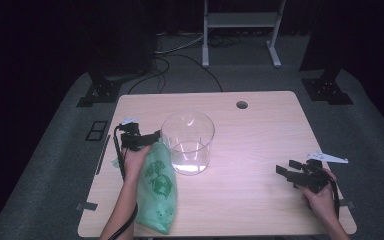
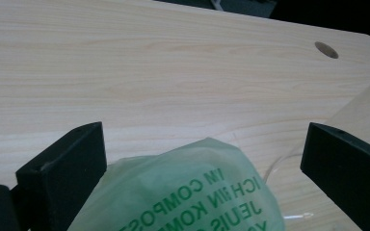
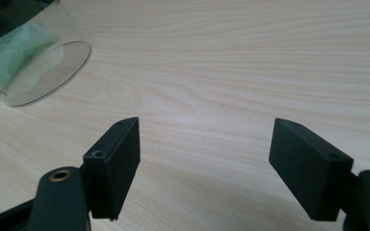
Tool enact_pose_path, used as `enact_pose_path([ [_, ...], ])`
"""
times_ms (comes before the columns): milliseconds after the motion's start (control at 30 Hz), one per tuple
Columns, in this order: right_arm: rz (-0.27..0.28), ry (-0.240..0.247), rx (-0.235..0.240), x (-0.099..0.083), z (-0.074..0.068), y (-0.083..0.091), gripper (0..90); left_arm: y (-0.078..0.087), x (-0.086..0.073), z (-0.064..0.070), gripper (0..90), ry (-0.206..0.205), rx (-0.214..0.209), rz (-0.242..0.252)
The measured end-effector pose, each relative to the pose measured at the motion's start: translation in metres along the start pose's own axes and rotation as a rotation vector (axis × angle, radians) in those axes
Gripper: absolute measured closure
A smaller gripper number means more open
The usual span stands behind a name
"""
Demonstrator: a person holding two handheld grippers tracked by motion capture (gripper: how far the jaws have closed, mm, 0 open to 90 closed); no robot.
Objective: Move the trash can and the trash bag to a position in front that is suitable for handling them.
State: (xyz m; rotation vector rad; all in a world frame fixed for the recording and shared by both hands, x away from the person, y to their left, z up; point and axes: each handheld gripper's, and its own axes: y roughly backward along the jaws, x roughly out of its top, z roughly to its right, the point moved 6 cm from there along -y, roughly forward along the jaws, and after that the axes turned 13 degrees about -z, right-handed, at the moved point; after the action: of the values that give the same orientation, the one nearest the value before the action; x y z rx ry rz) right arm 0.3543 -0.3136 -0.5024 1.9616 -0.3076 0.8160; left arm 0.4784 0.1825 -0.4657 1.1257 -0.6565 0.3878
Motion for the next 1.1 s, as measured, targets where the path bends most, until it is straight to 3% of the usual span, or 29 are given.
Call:
enact_pose_path([
  [133, -0.014, 0.011, -0.004, -0.002, -0.002, 0.002, 25.0, -0.004, 0.000, 0.012, 4.1, -0.009, -0.031, 0.000],
  [333, -0.010, 0.016, -0.007, -0.001, -0.002, 0.003, 23.7, -0.008, 0.000, 0.026, 4.1, -0.051, -0.045, -0.013],
  [633, -0.008, 0.009, -0.013, -0.001, 0.002, 0.003, 23.4, -0.014, -0.003, 0.053, 4.1, -0.140, -0.080, -0.030],
  [1100, -0.007, 0.005, -0.007, -0.001, 0.004, 0.005, 23.6, -0.025, -0.013, 0.107, 4.1, -0.271, -0.149, -0.070],
])
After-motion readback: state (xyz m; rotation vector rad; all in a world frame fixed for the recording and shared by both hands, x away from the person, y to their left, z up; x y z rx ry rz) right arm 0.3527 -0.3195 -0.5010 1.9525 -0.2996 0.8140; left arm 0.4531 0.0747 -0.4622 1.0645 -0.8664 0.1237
